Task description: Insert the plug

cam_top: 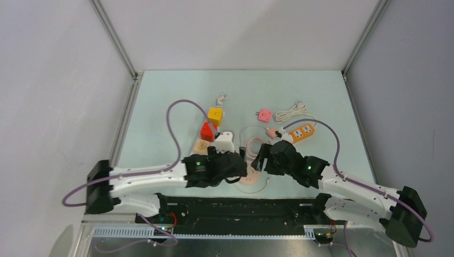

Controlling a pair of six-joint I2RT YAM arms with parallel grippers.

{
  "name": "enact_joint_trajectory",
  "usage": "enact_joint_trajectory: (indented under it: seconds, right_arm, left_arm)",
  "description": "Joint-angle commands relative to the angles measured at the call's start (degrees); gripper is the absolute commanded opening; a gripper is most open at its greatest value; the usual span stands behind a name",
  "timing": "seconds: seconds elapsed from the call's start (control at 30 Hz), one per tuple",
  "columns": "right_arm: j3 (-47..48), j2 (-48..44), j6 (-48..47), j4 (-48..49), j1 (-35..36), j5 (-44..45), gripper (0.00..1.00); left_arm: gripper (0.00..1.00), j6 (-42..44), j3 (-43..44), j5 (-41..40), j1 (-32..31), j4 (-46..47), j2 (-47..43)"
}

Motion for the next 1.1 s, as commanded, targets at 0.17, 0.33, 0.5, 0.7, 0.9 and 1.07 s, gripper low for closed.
enact_joint_trajectory:
  seconds: [0.17,0.33,0.5,0.7,0.9,1.07]
  right_arm:
    - [18.37,12.01,-6.74,-11.36,8.11,12.92,0.81]
    - [26.69,22.77,-6.33,-15.95,11.22,13.14,0.74]
    - [32.42,31.00,-4.54,-21.96,12.17,13.90,0.63]
    - [32.81,34.58,-4.72,-20.97,12.61,11.84,0.62]
    - [32.80,36.75,-4.02,-20.84,12.51,11.40,0.48]
    - [32.80,37.77,-4.08,-20.20,12.48,10.33,0.34]
  left_arm:
    - [0.85,6.81,-9.43,-7.39,4.71,-0.82,-19.57]
    - [0.84,11.60,-13.50,-8.78,9.09,-0.80,-28.11]
    - [0.85,13.15,-16.14,-7.20,13.55,-0.79,-33.89]
    - [0.87,13.19,-18.81,-6.76,16.13,-0.77,-34.80]
    - [0.87,13.42,-19.52,-6.58,17.17,-0.75,-33.32]
    - [0.88,13.05,-20.04,-6.73,17.55,-0.76,-32.32]
